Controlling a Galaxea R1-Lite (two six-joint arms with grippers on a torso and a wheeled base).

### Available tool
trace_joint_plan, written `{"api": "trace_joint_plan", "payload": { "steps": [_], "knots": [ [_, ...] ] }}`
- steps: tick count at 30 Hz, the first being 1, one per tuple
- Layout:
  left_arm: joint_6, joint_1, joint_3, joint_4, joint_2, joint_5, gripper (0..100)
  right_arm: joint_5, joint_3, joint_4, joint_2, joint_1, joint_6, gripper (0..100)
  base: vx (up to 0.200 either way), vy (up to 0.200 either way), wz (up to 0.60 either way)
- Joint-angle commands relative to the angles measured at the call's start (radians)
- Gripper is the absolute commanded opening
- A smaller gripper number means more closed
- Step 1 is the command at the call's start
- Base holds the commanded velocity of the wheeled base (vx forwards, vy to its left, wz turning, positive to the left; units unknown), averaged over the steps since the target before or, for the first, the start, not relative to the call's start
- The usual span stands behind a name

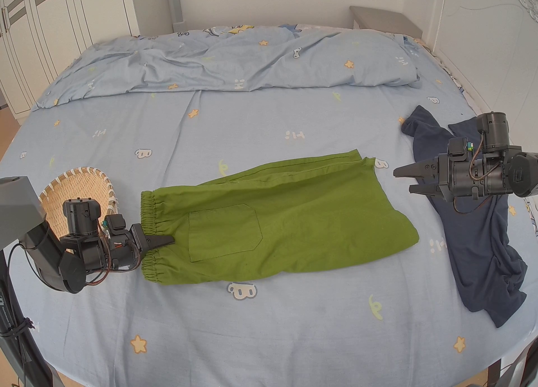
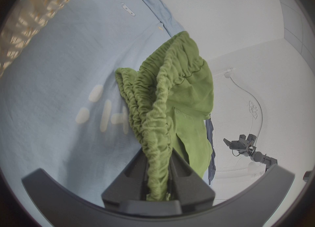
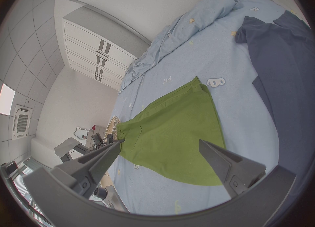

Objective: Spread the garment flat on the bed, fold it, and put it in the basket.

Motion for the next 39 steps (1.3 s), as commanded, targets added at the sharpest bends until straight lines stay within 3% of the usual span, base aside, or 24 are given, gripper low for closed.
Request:
{"api": "trace_joint_plan", "payload": {
  "steps": [1,8,12,15,23,35,39],
  "knots": [
    [-0.042,0.000,0.006,0.005,-0.050,-0.001,0,0.002,-0.005,0.000,0.001,-0.001,-0.001,100,0.000,0.000,0.00],
    [-0.086,0.016,-0.023,0.109,-0.164,-0.016,0,-0.016,-0.028,0.006,0.050,-0.015,-0.007,100,0.000,0.000,0.00],
    [-0.083,0.017,-0.123,0.350,-0.187,-0.016,0,-0.019,-0.063,0.024,0.130,-0.023,-0.011,100,0.000,0.000,0.00],
    [-0.073,0.013,-0.161,0.451,-0.185,-0.018,0,-0.019,-0.096,0.056,0.190,-0.024,-0.014,100,0.000,0.000,0.00],
    [-0.042,0.014,-0.155,0.455,-0.190,-0.018,0,-0.021,-0.298,0.273,0.302,-0.040,-0.109,100,0.000,0.000,0.00],
    [-0.021,0.010,-0.149,0.455,-0.185,-0.015,0,-0.019,-0.458,0.297,0.443,-0.052,-0.112,100,0.000,0.000,0.00],
    [-0.010,0.014,-0.146,0.455,-0.187,-0.015,0,-0.021,-0.541,0.366,0.480,-0.043,-0.112,100,0.000,0.000,0.00]
  ]
}}
